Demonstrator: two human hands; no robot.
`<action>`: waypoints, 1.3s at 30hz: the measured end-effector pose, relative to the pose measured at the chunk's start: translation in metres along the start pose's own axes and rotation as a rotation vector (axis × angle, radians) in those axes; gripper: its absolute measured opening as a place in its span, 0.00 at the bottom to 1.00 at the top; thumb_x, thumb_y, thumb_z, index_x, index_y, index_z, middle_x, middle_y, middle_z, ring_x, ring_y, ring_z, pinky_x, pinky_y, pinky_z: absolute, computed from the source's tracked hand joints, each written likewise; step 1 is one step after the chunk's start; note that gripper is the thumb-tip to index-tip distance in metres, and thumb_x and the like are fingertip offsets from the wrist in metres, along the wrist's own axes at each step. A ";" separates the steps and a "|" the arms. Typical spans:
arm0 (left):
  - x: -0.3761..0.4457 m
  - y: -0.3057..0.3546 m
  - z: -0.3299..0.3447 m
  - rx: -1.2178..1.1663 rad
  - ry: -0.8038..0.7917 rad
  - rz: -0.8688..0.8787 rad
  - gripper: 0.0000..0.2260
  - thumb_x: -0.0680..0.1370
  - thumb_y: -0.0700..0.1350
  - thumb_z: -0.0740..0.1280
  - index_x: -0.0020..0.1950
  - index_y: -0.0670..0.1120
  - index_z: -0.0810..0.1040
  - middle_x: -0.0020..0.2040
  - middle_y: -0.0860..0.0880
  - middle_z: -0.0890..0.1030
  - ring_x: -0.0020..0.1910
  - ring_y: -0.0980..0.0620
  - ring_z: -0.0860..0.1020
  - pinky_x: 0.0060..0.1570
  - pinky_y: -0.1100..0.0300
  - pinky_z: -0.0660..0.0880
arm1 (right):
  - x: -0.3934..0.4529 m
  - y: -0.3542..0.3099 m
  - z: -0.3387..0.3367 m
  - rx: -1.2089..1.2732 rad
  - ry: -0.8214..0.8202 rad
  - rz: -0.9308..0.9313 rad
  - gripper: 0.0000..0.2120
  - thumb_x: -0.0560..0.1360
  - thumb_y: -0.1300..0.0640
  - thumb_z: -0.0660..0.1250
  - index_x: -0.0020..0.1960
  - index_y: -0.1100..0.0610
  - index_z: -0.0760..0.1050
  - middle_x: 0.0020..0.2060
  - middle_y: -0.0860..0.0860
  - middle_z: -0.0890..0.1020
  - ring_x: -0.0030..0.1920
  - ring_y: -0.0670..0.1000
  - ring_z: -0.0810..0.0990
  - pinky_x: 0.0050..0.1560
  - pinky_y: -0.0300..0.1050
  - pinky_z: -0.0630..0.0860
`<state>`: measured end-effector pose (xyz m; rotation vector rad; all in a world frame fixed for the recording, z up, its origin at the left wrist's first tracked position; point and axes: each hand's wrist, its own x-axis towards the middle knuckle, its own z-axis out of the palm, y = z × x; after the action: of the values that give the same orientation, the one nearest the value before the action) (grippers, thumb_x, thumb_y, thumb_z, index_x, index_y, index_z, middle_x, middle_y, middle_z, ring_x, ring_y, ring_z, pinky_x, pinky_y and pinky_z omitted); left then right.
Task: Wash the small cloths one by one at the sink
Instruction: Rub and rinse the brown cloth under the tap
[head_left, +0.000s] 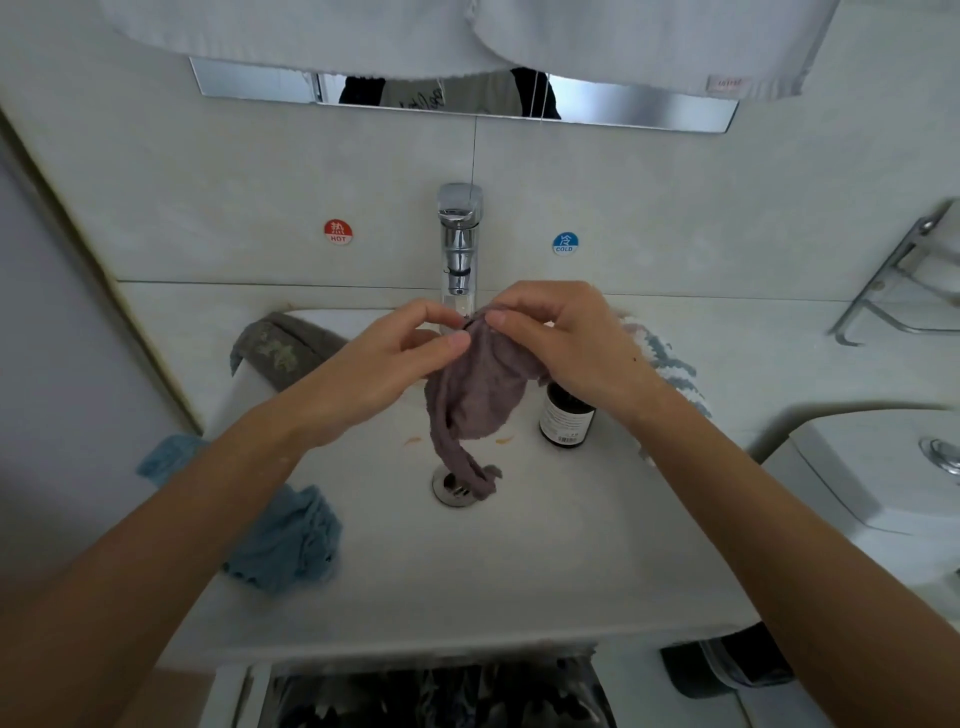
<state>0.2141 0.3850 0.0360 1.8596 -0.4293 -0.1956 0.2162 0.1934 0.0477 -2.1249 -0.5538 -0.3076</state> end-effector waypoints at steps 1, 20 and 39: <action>0.000 0.000 0.000 0.013 -0.006 0.024 0.09 0.80 0.45 0.63 0.59 0.47 0.76 0.49 0.42 0.82 0.42 0.60 0.79 0.40 0.72 0.73 | 0.001 -0.001 0.000 -0.046 -0.024 -0.028 0.08 0.79 0.61 0.66 0.47 0.62 0.82 0.33 0.48 0.81 0.33 0.43 0.77 0.35 0.30 0.69; 0.005 0.010 -0.013 0.500 0.280 0.318 0.09 0.82 0.47 0.61 0.42 0.50 0.75 0.34 0.56 0.75 0.32 0.63 0.74 0.34 0.69 0.69 | 0.008 -0.009 -0.020 -0.333 -0.042 -0.075 0.14 0.79 0.51 0.65 0.42 0.59 0.80 0.32 0.50 0.79 0.36 0.53 0.78 0.42 0.50 0.76; 0.014 0.005 -0.017 0.379 0.443 0.330 0.09 0.82 0.45 0.60 0.45 0.43 0.74 0.36 0.52 0.74 0.33 0.63 0.73 0.33 0.72 0.68 | 0.007 -0.010 -0.035 -0.431 -0.100 0.011 0.19 0.76 0.40 0.65 0.34 0.52 0.69 0.27 0.47 0.71 0.30 0.45 0.69 0.33 0.40 0.64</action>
<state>0.2314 0.3932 0.0476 2.0911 -0.4757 0.5458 0.2165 0.1716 0.0773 -2.5699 -0.5709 -0.3395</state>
